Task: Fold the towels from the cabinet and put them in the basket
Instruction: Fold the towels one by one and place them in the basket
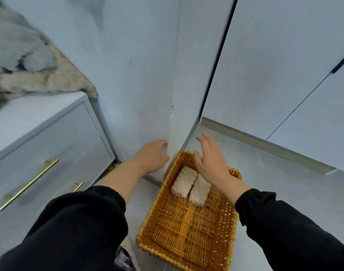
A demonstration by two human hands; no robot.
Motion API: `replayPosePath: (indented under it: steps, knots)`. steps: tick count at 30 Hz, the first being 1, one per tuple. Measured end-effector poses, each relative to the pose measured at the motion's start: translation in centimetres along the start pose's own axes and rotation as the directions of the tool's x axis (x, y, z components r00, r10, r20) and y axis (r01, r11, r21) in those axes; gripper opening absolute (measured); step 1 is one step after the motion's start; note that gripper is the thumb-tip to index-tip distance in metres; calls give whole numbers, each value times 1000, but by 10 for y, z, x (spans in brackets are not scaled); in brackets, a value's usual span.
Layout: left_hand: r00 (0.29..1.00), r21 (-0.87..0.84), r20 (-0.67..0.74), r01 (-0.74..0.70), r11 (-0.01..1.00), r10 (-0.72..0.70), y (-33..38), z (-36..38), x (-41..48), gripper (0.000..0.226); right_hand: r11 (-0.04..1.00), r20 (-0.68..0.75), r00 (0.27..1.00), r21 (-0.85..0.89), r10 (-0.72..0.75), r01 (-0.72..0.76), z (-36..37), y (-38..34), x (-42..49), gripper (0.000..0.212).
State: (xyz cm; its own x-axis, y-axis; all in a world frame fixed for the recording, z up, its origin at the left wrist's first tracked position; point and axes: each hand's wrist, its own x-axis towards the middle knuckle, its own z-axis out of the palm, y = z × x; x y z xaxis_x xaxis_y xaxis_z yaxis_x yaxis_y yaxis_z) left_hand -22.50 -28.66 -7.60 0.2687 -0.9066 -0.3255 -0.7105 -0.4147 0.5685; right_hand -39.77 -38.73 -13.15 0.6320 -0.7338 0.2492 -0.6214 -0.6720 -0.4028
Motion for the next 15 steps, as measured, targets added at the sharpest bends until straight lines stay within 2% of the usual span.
replayPosePath:
  steps: [3,7,10,15]
  knots:
    - [991,13,-135,-8,1000,10,-5,-36,-34,52,965,-124,957,-40,-262,259,-33,-34,8,40]
    - [954,-8,-299,-8,1000,5,-19,-71,-83,52,855,-178,838,-45,-515,516,-59,-95,17,36]
    - [909,-6,-416,-8,1000,5,-36,-96,-122,54,815,-168,804,4,-570,579,-62,-146,29,40]
    - [799,-35,-598,53,998,-64,-76,-131,-175,58,844,-106,853,125,-512,522,-48,-240,49,49]
